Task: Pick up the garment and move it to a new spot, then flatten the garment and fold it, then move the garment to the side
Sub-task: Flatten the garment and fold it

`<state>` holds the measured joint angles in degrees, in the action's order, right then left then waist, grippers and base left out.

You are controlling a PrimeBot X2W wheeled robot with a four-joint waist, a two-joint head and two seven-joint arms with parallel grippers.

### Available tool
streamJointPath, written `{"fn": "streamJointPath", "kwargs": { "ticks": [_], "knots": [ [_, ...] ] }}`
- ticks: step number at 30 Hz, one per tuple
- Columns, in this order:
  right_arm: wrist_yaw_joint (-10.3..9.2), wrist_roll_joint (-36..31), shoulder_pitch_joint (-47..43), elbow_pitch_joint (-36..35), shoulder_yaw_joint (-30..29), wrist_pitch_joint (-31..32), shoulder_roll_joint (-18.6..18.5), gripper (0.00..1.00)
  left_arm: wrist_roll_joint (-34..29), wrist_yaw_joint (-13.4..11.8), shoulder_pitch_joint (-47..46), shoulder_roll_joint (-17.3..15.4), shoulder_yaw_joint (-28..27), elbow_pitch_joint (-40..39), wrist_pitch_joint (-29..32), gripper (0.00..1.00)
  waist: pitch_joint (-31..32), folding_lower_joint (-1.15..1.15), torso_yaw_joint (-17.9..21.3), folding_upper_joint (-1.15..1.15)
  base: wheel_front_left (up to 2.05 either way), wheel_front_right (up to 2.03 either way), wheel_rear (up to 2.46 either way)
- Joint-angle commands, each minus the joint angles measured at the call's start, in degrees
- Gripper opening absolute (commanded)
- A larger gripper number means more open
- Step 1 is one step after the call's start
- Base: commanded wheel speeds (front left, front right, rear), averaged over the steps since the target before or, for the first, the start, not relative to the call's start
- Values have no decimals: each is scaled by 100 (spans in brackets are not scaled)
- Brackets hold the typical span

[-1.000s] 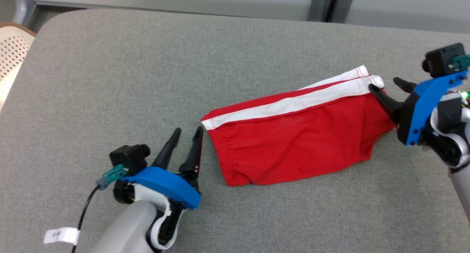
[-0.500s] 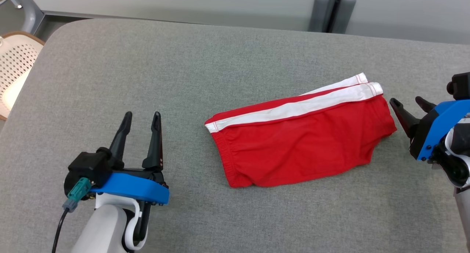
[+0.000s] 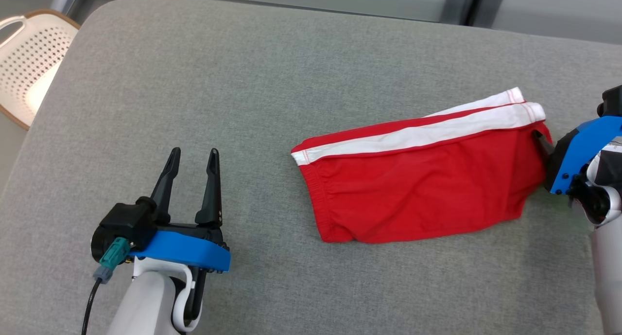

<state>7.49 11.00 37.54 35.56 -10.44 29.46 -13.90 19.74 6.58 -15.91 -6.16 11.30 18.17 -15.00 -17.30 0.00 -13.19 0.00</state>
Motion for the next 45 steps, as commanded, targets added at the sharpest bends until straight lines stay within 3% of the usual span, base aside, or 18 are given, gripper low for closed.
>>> {"fn": "streamJointPath", "kwargs": {
  "ticks": [1, 7, 8, 9, 10, 21, 31, 39, 45],
  "knots": [
    [1, -145, 96, 98, -102, 43, 68, 100, -30, 29, 42, 28, -32, 5, -22, 100, -45, 0, -61, 0, 0, 0, 0],
    [4, -732, 247, 584, -410, 380, 445, 100, -93, 75, 30, 127, -57, 52, -22, 100, -82, 0, -181, 0, 0, 0, 0],
    [7, -755, 224, 631, -369, 425, 494, 90, -101, 81, 41, 140, -65, 60, -22, 100, -71, 0, -185, 0, 0, 0, 0],
    [8, -768, 197, 640, -333, 418, 501, 32, -107, 86, 58, 148, -76, 68, -22, 100, -51, 0, -183, 0, 0, 0, 0],
    [8, -775, 156, 627, -309, 374, 497, 0, -116, 89, 86, 152, -88, 74, -22, 100, -25, 0, -173, 0, 0, 0, 0],
    [1, -684, -480, -351, -541, -109, 332, 0, -180, 99, 318, 44, -160, 70, -22, 100, 331, 0, 292, 0, 0, 0, 0],
    [2, -1059, -1174, -1833, -602, 193, 216, 0, -146, 86, 400, -34, -36, 33, -23, 100, 495, 0, 544, 0, 0, 0, 0],
    [2, -845, -1424, -2632, 292, 616, 573, 0, -134, 87, 471, -80, 39, 60, -22, 100, 654, 0, 568, 0, 0, 0, 0],
    [2, -634, -1092, -2409, 1294, 728, 836, 0, -120, 86, 508, -99, 31, 21, -22, 100, 698, 0, 566, 0, 0, 0, 0]
  ]
}}
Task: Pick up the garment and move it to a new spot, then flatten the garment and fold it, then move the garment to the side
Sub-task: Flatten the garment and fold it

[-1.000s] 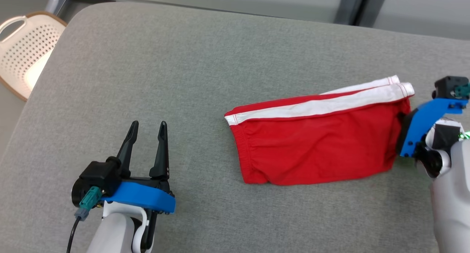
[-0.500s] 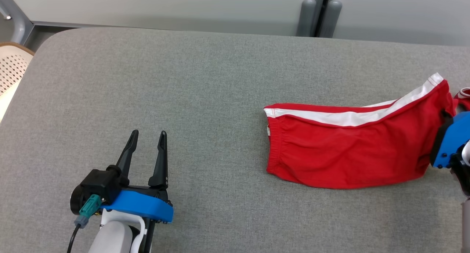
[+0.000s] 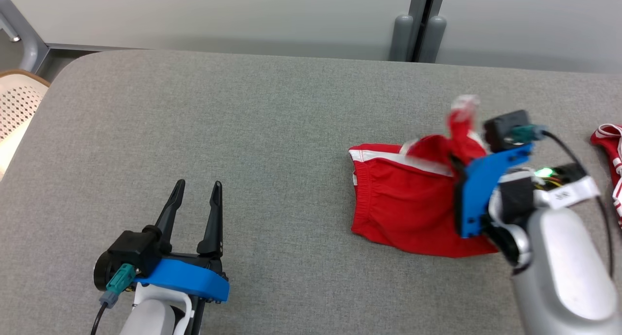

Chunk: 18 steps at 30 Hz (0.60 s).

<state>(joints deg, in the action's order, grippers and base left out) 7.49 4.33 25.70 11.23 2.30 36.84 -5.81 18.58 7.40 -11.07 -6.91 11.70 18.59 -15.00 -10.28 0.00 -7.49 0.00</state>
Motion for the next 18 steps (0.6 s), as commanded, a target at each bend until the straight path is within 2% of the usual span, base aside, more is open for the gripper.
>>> {"fn": "streamJointPath", "kwargs": {
  "ticks": [1, 9, 18],
  "knots": [
    [2, 47, 170, 136, 158, -43, 79, 0, 3, 4, 21, -23, -6, -29, -22, 100, -10, 0, -11, 0, 0, 0, 0],
    [2, 160, 778, 1313, 853, -242, 295, 0, 72, 4, -86, 22, 98, -48, -22, 100, -112, 0, -231, 0, 0, 0, 0],
    [2, 704, 1006, 1897, 1686, -424, 290, 0, 81, 4, -49, 36, 77, -48, -23, 100, -107, 0, -363, 0, 0, 0, 0]
  ]
}}
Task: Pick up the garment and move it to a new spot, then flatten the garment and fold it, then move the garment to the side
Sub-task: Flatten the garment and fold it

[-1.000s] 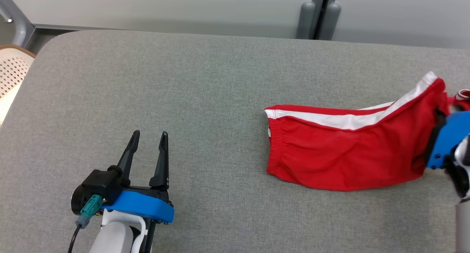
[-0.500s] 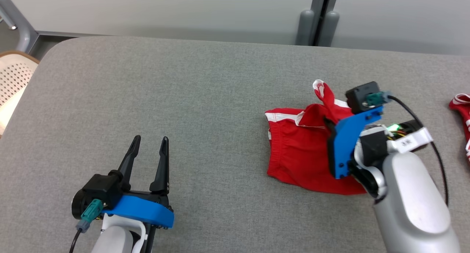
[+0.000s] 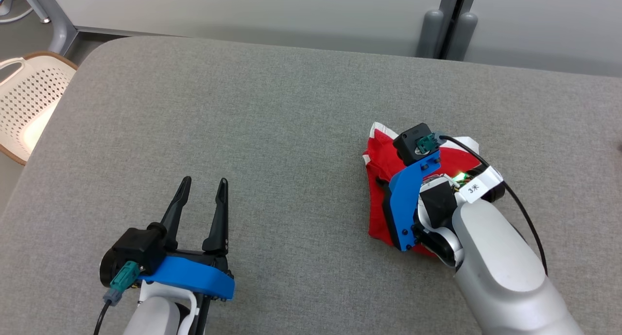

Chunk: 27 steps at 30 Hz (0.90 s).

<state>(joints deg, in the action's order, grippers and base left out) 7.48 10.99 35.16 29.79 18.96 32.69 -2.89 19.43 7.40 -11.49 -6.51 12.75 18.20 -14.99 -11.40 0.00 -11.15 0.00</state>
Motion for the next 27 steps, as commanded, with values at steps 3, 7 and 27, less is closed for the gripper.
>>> {"fn": "streamJointPath", "kwargs": {
  "ticks": [3, 7, 27],
  "knots": [
    [3, 195, 51, 130, 54, -75, 0, 100, -20, 4, 22, 3, -49, -6, -23, 100, 27, 0, 30, 0, 0, 0, 0],
    [3, 646, 6, -51, 145, -276, 1, 100, -24, 4, 57, -6, -58, 3, -23, 100, 87, 0, 106, 0, 0, 0, 0],
    [3, -697, -1520, -1302, -2106, -1926, -160, 100, -27, 4, 323, -25, -170, -19, -23, 100, 391, 0, 397, 0, 0, 0, 0]
  ]
}}
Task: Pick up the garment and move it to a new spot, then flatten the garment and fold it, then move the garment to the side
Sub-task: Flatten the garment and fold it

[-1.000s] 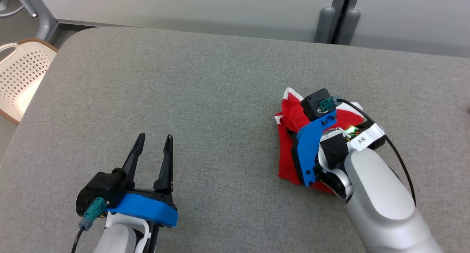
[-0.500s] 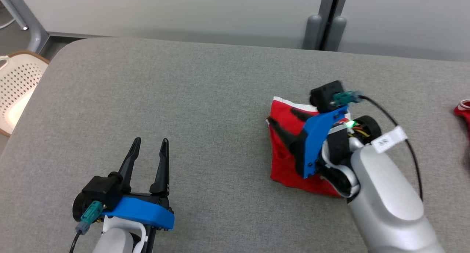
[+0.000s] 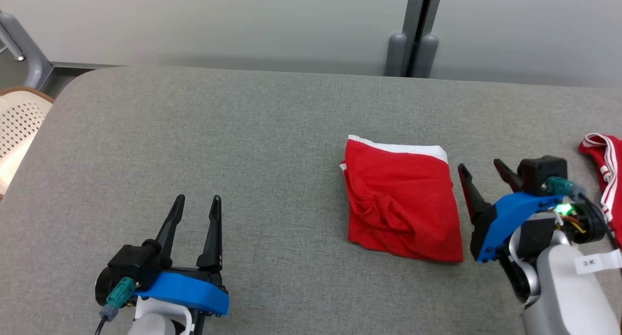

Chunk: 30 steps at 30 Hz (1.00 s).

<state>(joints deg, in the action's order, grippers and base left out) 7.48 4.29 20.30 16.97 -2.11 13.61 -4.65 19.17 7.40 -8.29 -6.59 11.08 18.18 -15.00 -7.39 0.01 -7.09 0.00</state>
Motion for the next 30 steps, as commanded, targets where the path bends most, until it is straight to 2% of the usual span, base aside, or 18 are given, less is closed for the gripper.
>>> {"fn": "streamJointPath", "kwargs": {
  "ticks": [1, 5, 7, 12, 17, 24, 27, 30],
  "knots": [
    [3, -81, -65, 75, 29, -97, 32, 100, 4, 4, -19, -22, 12, -20, -22, 100, -32, -1, -27, 0, 0, 0, 0],
    [3, -187, 68, 559, 276, -400, 113, 100, 25, 5, -99, -52, 24, -38, -22, 100, -123, -1, -85, 0, 0, 0, 0],
    [3, -249, 258, 836, 471, -513, 138, 0, 39, 5, -128, -66, 36, -38, -23, 100, -162, -1, -114, 0, 0, 0, 0],
    [3, -308, 621, 1567, 1062, -487, 173, 0, 42, 5, -184, -69, 51, -28, -22, 100, -214, -1, -214, 0, 0, 0, 0],
    [3, 204, 684, 1846, 2146, -260, 174, 0, 60, 5, -187, -75, 61, 3, -22, 100, -177, -1, -277, 0, 0, 0, 0],
    [2, 1007, 222, 1219, 3612, 226, 169, 0, 51, 5, -54, -78, -42, -13, -22, 100, -88, -1, -187, 0, 0, 0, 0],
    [2, 1329, -20, 816, 3937, 420, 169, 0, 26, 5, -28, -80, -99, -31, -22, 100, -55, -1, -110, 0, 0, 0, 0],
    [3, 1563, -201, 360, 3927, 391, 170, 0, 14, 5, -1, -82, -153, -32, -22, 100, -22, -1, -29, 0, 0, 0, 0]
  ]
}}
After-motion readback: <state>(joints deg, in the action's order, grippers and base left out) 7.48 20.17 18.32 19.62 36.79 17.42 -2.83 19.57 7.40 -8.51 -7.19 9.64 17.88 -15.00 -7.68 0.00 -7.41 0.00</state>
